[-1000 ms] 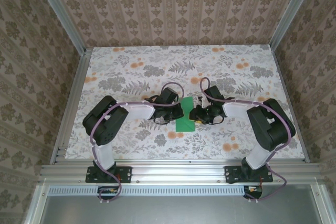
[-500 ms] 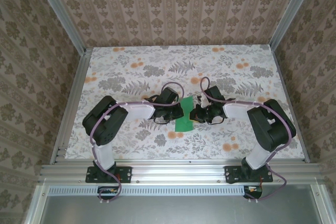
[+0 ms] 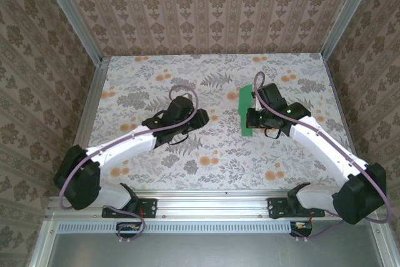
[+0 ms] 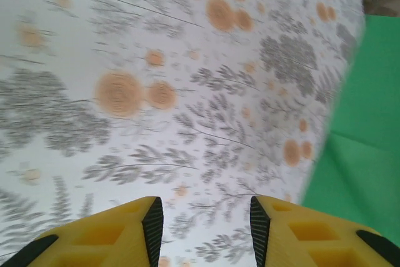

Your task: Fold a paper plane with a square sheet of paper (pick it up from the middle)

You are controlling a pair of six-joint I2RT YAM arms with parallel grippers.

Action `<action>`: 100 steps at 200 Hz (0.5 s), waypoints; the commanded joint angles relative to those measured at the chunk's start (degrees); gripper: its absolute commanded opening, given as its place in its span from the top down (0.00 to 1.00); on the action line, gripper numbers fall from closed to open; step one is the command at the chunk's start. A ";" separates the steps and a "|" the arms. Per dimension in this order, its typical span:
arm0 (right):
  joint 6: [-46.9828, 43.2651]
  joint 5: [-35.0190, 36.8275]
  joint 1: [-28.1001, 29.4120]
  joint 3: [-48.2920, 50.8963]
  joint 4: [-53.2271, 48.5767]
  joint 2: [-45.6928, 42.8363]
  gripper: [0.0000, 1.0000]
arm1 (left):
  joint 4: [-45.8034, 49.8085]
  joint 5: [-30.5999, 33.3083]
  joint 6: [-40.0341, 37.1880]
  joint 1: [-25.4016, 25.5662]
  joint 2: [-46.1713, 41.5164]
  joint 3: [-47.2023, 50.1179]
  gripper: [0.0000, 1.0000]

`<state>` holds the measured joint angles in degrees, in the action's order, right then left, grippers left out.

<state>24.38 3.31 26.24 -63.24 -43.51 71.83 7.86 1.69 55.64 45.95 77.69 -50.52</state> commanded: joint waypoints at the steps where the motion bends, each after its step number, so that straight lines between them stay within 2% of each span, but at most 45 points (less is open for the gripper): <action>1: -3.22 25.34 4.23 -5.36 -19.95 3.77 0.97 | 6.52 7.13 0.31 -1.45 -3.29 4.09 0.56; 17: -3.33 33.01 8.02 -8.29 -24.32 7.41 0.97 | 7.61 9.42 1.62 -2.27 -6.36 6.07 0.56; 34: -3.06 35.12 11.11 -9.86 -25.31 13.96 0.97 | 8.80 11.22 1.98 -2.99 -9.57 7.57 0.55; 71: 0.47 33.70 17.99 -16.17 -25.84 27.63 0.93 | 12.09 13.86 1.80 -3.48 -15.50 9.16 0.53; 100: 4.05 29.27 22.46 -24.90 -27.49 39.69 0.90 | 13.73 14.38 1.67 -3.77 -20.20 10.91 0.51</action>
<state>24.60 33.26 45.50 -81.54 -66.63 105.08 18.06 13.41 56.95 42.70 60.93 -41.36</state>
